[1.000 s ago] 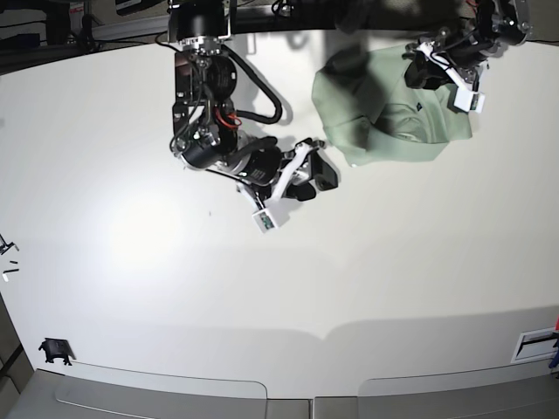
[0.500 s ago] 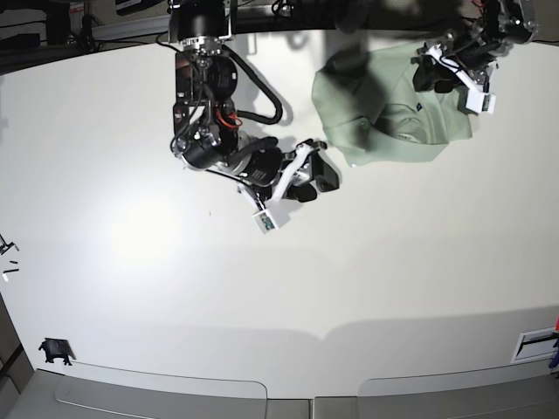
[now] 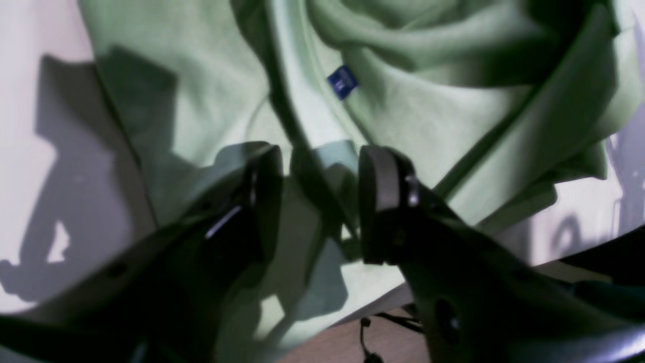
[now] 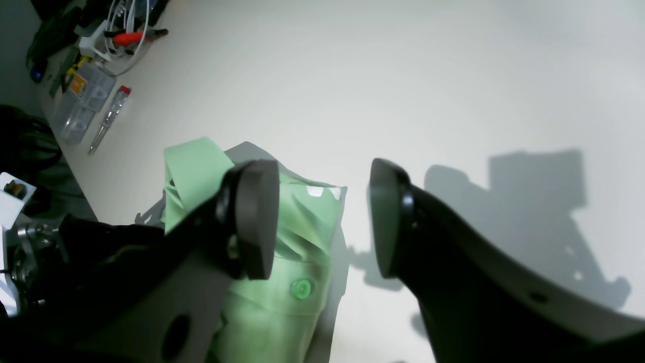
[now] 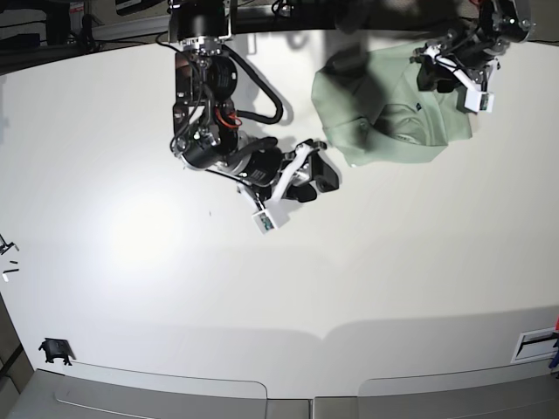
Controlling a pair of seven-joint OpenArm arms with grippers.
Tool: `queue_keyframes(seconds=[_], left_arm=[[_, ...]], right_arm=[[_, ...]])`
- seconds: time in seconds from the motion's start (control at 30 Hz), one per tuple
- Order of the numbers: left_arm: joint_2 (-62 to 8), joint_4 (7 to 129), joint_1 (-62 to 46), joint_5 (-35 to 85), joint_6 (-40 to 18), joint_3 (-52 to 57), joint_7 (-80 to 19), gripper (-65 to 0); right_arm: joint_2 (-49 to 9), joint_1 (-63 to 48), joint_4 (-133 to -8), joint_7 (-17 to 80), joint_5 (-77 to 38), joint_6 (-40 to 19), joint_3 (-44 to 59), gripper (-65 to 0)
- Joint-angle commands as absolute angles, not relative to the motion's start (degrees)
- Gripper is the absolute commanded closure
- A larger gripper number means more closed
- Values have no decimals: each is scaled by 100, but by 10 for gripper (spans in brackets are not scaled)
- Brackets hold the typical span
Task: Fold the T-shirt properly
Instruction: 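Hold the bundle with the left gripper and pull it toward the left gripper's base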
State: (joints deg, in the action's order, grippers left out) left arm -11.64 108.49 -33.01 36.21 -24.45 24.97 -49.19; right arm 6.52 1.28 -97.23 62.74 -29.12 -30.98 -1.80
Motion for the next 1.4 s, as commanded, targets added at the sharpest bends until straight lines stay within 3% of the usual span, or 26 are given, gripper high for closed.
queue_keyframes(seconds=[0.0, 0.27, 0.33, 0.43, 0.7, 0.97, 1.37], left_arm=[[-1205, 10936, -3332, 3765, -2486, 2480, -4801, -231], [-1208, 10921, -3332, 3752, -2484, 2040, -4654, -227], [-1214, 10921, -3315, 3750, -2484, 2045, -4659, -170], [-1262, 10923, -3317, 3750, -2484, 2064, -4663, 0], [-1562, 11773, -3376, 3750, -2484, 2128, -5815, 0], [-1608, 12849, -3800, 3756, -2482, 3159, -5828, 0], [-1608, 12665, -4163, 3767, -2484, 3667, -5920, 0]], right_arm=[[685, 235, -9824, 6090, -3061, -3122, -189, -273], [685, 235, -9824, 6084, -3061, -3122, -189, -273], [683, 235, -9824, 6086, -3061, -3124, -189, -273], [685, 235, -9824, 6086, -3061, -3124, -189, -273], [683, 235, -9824, 6093, -3059, -3124, -189, -273], [683, 235, -9824, 6097, -3059, -3124, -189, -273], [683, 235, -9824, 6097, -3061, -3124, -189, -273]])
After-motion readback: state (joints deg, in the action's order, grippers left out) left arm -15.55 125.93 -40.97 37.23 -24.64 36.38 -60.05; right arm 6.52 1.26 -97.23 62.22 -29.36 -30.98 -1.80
